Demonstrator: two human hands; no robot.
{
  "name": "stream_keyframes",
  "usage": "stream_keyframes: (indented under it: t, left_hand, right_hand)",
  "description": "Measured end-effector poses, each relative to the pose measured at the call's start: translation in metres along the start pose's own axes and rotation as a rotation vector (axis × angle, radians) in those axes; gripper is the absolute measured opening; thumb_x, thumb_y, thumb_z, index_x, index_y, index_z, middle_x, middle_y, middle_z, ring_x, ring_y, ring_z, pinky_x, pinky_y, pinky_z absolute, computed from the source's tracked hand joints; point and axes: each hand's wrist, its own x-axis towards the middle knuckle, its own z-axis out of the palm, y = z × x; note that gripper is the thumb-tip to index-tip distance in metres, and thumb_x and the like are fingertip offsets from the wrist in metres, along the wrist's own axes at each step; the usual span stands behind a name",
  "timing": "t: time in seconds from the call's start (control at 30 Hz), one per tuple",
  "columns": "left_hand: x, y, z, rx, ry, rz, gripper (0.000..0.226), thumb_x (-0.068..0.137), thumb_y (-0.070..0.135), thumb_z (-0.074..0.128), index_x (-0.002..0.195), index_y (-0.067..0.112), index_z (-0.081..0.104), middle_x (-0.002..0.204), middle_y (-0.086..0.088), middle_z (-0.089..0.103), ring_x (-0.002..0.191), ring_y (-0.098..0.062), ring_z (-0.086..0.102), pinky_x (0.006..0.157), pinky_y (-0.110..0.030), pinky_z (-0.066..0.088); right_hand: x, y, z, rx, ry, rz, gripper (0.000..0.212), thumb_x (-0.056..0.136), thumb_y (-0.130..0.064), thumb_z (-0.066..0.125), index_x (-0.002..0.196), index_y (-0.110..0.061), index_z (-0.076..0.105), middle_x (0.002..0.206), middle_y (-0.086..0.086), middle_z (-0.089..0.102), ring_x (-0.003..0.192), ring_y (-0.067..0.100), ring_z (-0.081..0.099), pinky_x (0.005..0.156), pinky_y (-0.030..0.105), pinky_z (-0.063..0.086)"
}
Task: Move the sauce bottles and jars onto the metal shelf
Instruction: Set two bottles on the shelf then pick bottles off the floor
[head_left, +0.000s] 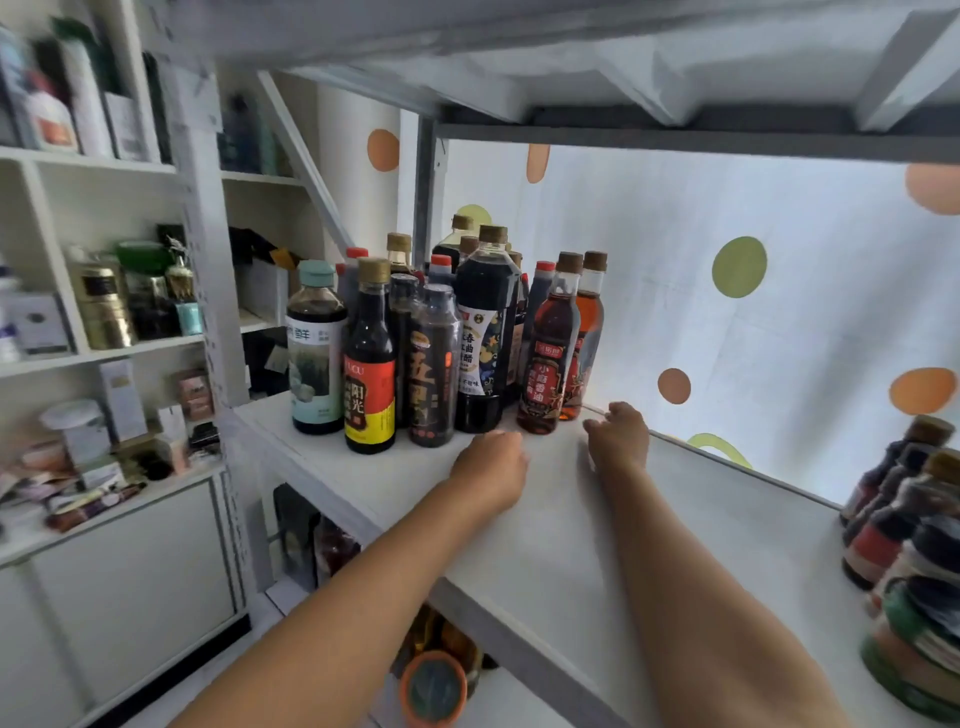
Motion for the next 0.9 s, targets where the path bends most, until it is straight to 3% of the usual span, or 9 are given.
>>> stream_keyframes:
  t: [0.07,0.17,0.27,0.37,0.47,0.53,0.6,0.73,0.9]
  left_hand:
    - [-0.018,-0.014,-0.009,0.008,-0.169,0.086,0.030,0.099,0.032,0.042,0.111,0.009,0.057,0.128,-0.011,0.051,0.114,-0.027,0.050,0.097,-0.038,0.043]
    - [-0.052,-0.032,-0.026,0.033,-0.284,0.184,0.047,0.101,0.036,0.040,0.143,0.015,0.042,0.153,-0.005,0.033,0.139,-0.022,0.033,0.115,-0.034,0.026]
    - [-0.088,-0.048,-0.041,0.075,-0.273,0.266,0.050,0.103,0.038,0.034,0.149,0.018,0.033,0.158,0.000,0.025,0.145,-0.017,0.023,0.117,-0.033,0.016]
    - [-0.119,-0.073,-0.043,0.101,-0.208,0.321,0.050,0.104,0.040,0.024,0.151,0.023,0.027,0.161,0.003,0.017,0.148,-0.012,0.013,0.119,-0.033,0.006]
    - [-0.147,-0.101,-0.039,0.166,-0.108,0.363,0.052,0.104,0.041,0.017,0.154,0.024,0.020,0.162,0.005,0.012,0.149,-0.012,0.006,0.121,-0.036,0.001]
    - [-0.163,-0.116,-0.035,0.183,-0.054,0.366,0.054,0.104,0.041,0.014,0.155,0.021,0.012,0.162,0.005,0.007,0.149,-0.012,0.001,0.122,-0.039,0.002]
    - [-0.180,-0.131,-0.032,0.189,0.003,0.371,0.055,0.104,0.040,0.013,0.155,0.019,0.008,0.162,0.005,0.002,0.149,-0.011,-0.003,0.122,-0.037,0.001]
    - [-0.210,-0.167,-0.022,0.163,0.090,0.338,0.055,0.104,0.037,0.011,0.154,0.015,0.007,0.162,0.001,0.002,0.149,-0.012,-0.005,0.122,-0.039,0.001]
    - [-0.241,-0.227,-0.005,0.177,0.105,0.173,0.056,0.103,0.036,0.004,0.153,0.011,0.006,0.162,-0.003,0.003,0.149,-0.017,-0.004,0.122,-0.041,0.004]
  right_hand:
    - [-0.024,0.002,-0.009,-0.121,-0.028,-0.020,0.051,0.087,-0.012,0.063,0.137,-0.005,0.053,0.138,0.015,0.057,0.127,0.029,0.053,0.105,0.030,0.039]
    - [-0.070,-0.002,-0.016,-0.425,-0.104,-0.118,0.041,0.097,-0.019,0.048,0.137,-0.014,0.054,0.140,0.012,0.056,0.128,0.030,0.052,0.105,0.033,0.039]
    - [-0.116,-0.018,-0.019,-0.703,-0.221,-0.166,0.040,0.101,-0.025,0.031,0.131,-0.013,0.055,0.140,0.013,0.054,0.129,0.030,0.049,0.108,0.040,0.036]
    - [-0.156,-0.027,-0.016,-0.778,-0.320,-0.127,0.049,0.102,-0.033,0.024,0.139,-0.008,0.045,0.149,0.015,0.041,0.140,0.027,0.035,0.117,0.049,0.023]
    - [-0.204,-0.037,-0.013,-0.827,-0.340,-0.115,0.050,0.101,-0.035,0.025,0.138,-0.008,0.044,0.147,0.016,0.040,0.140,0.028,0.032,0.115,0.053,0.022]
    - [-0.241,-0.044,-0.007,-0.907,-0.298,-0.198,0.040,0.102,-0.028,0.029,0.133,-0.010,0.047,0.141,0.015,0.045,0.137,0.031,0.036,0.111,0.053,0.028]
    - [-0.280,-0.046,0.005,-0.943,-0.110,-0.281,0.040,0.104,-0.026,0.029,0.137,-0.011,0.047,0.146,0.013,0.045,0.141,0.031,0.035,0.114,0.051,0.028]
    - [-0.335,-0.032,0.042,-0.839,0.161,-0.340,0.057,0.105,-0.034,0.016,0.151,-0.005,0.032,0.160,0.013,0.028,0.151,0.027,0.018,0.122,0.048,0.003]
    - [-0.372,-0.025,0.103,-0.788,-0.028,-0.519,0.066,0.099,-0.038,0.002,0.155,-0.008,0.018,0.164,0.008,0.013,0.152,0.017,0.000,0.120,0.036,-0.015]
